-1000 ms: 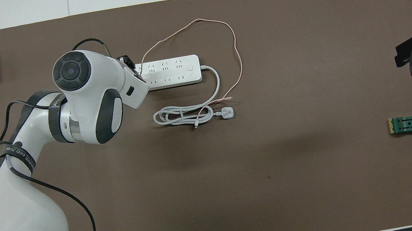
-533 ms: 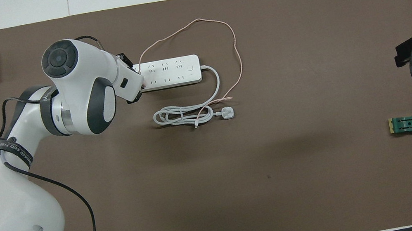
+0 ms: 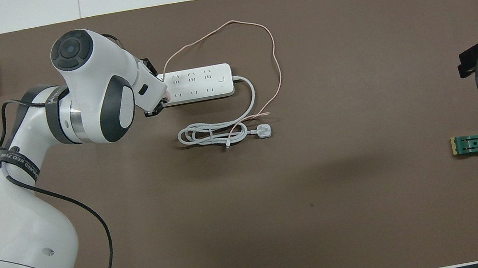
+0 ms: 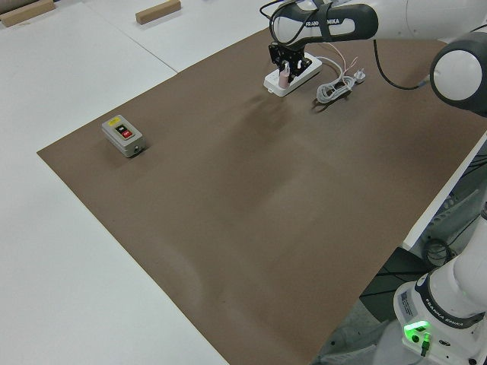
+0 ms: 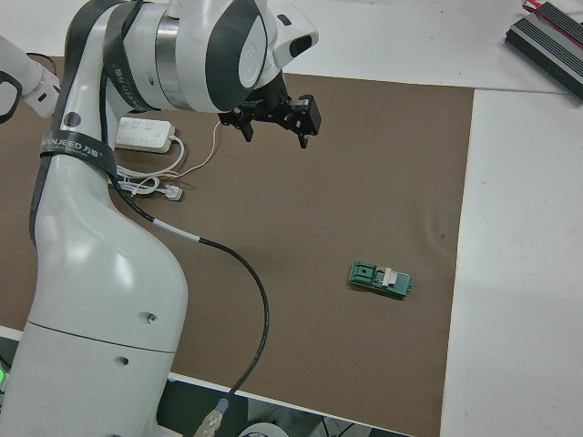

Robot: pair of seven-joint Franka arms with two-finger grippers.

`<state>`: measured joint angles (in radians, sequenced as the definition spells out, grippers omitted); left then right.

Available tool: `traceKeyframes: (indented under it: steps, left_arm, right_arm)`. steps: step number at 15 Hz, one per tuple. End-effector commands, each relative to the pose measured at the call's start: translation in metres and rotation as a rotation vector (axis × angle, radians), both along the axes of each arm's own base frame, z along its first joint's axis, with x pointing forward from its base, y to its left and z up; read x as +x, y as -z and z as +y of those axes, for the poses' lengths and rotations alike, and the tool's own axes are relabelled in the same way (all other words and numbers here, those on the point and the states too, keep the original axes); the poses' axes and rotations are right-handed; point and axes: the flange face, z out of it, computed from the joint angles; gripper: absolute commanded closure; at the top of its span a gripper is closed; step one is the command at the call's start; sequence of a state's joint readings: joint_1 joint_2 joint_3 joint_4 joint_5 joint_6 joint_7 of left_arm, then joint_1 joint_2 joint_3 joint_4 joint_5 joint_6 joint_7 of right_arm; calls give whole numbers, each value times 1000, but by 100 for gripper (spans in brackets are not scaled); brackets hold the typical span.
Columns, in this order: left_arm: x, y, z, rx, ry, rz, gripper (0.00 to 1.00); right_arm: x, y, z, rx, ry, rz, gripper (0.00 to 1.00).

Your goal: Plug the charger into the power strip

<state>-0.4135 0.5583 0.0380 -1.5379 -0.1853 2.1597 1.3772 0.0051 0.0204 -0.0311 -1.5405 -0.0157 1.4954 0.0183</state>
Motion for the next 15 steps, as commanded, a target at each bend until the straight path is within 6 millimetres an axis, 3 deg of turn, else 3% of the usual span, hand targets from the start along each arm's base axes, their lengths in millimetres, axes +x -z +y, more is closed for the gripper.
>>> traceKeyframes:
  steps: [1,4,5,6,7,10,11,12,13,15]
  left_arm:
    - [2,44,-20,-12,77,-39,100]
    - [-2,47,-19,-8,23,-7,100]
    - [-1,46,-19,-9,22,-9,80]
    - [-1,45,-19,-10,20,-11,67]
    - [1,44,-18,-10,17,-14,63]
    - [3,40,-16,-13,13,-23,39]
    - [3,39,-15,-13,11,-24,38]
    - [4,36,-15,-14,10,-28,26]
    - [4,34,-14,-15,9,-30,0]
    - [6,27,-9,-16,3,-35,0]
  right_arm:
    - [-8,-2,0,-12,13,-1,0]
    - [-8,-2,0,-12,13,-1,0]
    - [-8,-2,0,-12,13,0,0]
    - [-8,-2,0,-12,14,-1,0]
    - [-8,-2,-1,-12,14,-1,0]
    - [-8,-2,0,-12,13,0,0]
    - [-8,-2,-1,-12,14,1,0]
    - [-8,-2,0,-12,13,0,0]
    - [-8,-2,-1,-12,14,1,0]
    - [-8,-1,0,-12,13,1,0]
